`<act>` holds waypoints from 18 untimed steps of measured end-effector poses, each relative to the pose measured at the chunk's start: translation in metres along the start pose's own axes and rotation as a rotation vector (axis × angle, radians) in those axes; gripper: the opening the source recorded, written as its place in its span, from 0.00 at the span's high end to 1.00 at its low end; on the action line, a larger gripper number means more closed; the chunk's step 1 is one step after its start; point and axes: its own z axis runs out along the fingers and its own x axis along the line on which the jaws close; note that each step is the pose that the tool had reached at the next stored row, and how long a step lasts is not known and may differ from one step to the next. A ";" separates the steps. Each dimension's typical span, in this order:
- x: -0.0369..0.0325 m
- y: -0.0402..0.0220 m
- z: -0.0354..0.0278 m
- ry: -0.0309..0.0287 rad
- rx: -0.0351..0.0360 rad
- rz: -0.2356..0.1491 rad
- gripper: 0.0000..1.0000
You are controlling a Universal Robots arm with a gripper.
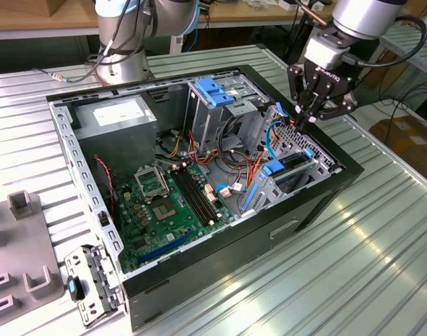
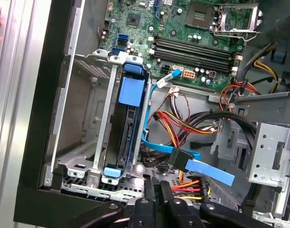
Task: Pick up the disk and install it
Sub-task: 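Insert the first disk wire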
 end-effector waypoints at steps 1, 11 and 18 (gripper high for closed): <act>0.0004 0.0015 0.0003 -0.0001 0.0000 0.001 0.83; 0.0006 0.0051 0.0022 0.0008 -0.0001 0.013 0.83; 0.0025 0.0097 0.0045 0.0028 -0.0005 0.027 0.83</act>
